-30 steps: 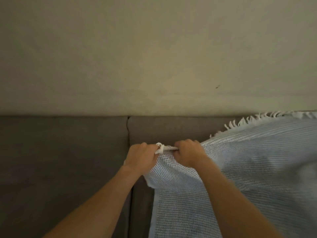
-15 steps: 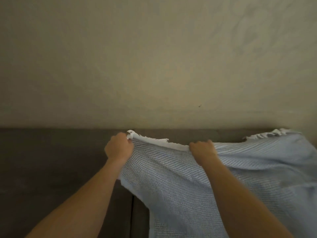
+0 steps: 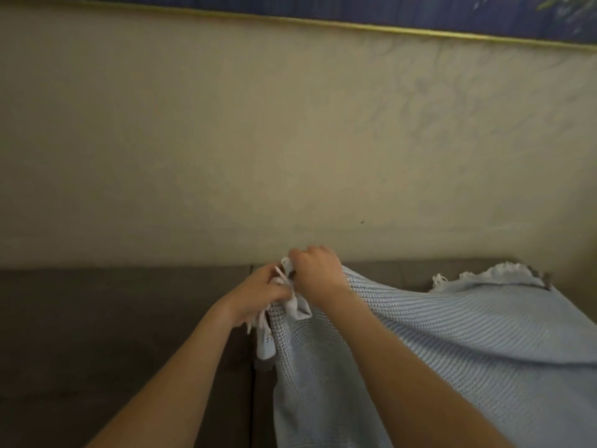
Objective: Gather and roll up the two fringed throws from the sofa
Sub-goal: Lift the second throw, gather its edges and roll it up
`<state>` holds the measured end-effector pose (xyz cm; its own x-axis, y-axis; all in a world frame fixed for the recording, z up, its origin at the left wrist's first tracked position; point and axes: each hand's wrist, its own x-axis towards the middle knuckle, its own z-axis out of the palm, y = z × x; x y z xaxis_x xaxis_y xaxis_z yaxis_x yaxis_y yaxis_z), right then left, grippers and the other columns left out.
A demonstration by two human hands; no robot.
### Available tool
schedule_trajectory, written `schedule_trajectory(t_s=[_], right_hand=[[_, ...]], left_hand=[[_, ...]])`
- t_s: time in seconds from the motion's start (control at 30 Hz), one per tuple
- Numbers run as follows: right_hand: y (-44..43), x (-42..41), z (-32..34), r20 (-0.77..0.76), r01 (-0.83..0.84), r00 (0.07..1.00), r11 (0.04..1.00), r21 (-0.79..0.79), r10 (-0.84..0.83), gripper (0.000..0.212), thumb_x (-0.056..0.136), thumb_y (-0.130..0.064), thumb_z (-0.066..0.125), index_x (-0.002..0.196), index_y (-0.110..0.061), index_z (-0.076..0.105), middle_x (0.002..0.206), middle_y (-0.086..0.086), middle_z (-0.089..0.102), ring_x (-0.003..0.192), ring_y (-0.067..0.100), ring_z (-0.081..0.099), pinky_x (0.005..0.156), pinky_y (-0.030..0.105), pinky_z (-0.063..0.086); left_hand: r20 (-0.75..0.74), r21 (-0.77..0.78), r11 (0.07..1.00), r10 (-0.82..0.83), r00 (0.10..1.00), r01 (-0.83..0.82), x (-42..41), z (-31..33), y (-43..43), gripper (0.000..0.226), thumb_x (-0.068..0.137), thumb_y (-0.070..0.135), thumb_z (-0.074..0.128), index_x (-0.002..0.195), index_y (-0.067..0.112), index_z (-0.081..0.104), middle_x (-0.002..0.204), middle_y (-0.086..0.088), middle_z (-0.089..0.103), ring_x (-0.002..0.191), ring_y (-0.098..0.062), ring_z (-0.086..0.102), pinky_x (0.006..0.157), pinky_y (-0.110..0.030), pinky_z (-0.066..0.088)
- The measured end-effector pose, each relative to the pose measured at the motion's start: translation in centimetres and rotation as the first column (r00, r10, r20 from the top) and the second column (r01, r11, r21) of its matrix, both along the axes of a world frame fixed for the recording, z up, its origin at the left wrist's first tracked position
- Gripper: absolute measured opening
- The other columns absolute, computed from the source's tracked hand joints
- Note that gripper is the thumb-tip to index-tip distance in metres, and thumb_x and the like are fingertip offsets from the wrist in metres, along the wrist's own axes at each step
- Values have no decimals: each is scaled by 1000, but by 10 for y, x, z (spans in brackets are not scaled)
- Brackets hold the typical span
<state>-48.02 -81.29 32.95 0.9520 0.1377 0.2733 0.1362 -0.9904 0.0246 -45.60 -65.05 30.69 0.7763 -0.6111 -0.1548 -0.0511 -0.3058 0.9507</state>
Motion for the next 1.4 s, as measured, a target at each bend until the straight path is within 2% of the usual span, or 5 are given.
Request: schedule_trajectory(t_s=[0.27, 0.43, 0.7, 1.0, 1.4], right_hand=[[27, 0, 15, 46, 60, 995, 910, 411, -87, 15, 82, -36, 59, 87, -22, 61, 74, -3, 64, 67, 24, 62, 58, 31, 48], [1, 1, 5, -271, 74, 955, 790, 608, 119, 16, 84, -27, 69, 71, -20, 62, 59, -9, 57, 52, 9, 50, 51, 26, 39], [-20, 1, -8, -552, 192, 834, 940, 281, -6, 24, 76, -41, 80, 87, -27, 65, 78, -6, 65, 78, 21, 67, 63, 27, 47], [-54, -22, -47, -722, 401, 536, 884, -239, -438, 91, 86, -37, 80, 160, -16, 32, 161, 6, 41, 138, 33, 53, 110, 48, 47], [18, 30, -13, -289, 230, 943, 951, 204, -166, 16, 94, -13, 54, 103, -7, 65, 104, 19, 71, 98, 40, 68, 74, 41, 53]], left_hand=[[245, 14, 981, 183, 952, -192, 4, 12, 28, 27, 112, 30, 49, 109, 15, 71, 99, -8, 77, 97, -27, 74, 87, -47, 59], [299, 6, 956, 277, 913, -292, 17, 12, 40, 23, 111, 20, 48, 101, 9, 65, 88, -14, 73, 78, -18, 67, 70, -31, 51], [403, -33, 792, 569, 717, -609, 37, 16, 49, 28, 101, 5, 44, 80, 17, 56, 80, -1, 62, 74, -21, 56, 59, -33, 39], [55, -110, 271, 962, 266, -956, 80, 24, 102, 38, 111, 14, 40, 144, 2, 54, 146, -21, 59, 135, -38, 58, 111, -45, 49], [222, 97, 864, 465, 857, -494, 47, -3, 69, 18, 105, 16, 51, 112, 10, 67, 114, -16, 71, 104, -38, 70, 88, -48, 57]])
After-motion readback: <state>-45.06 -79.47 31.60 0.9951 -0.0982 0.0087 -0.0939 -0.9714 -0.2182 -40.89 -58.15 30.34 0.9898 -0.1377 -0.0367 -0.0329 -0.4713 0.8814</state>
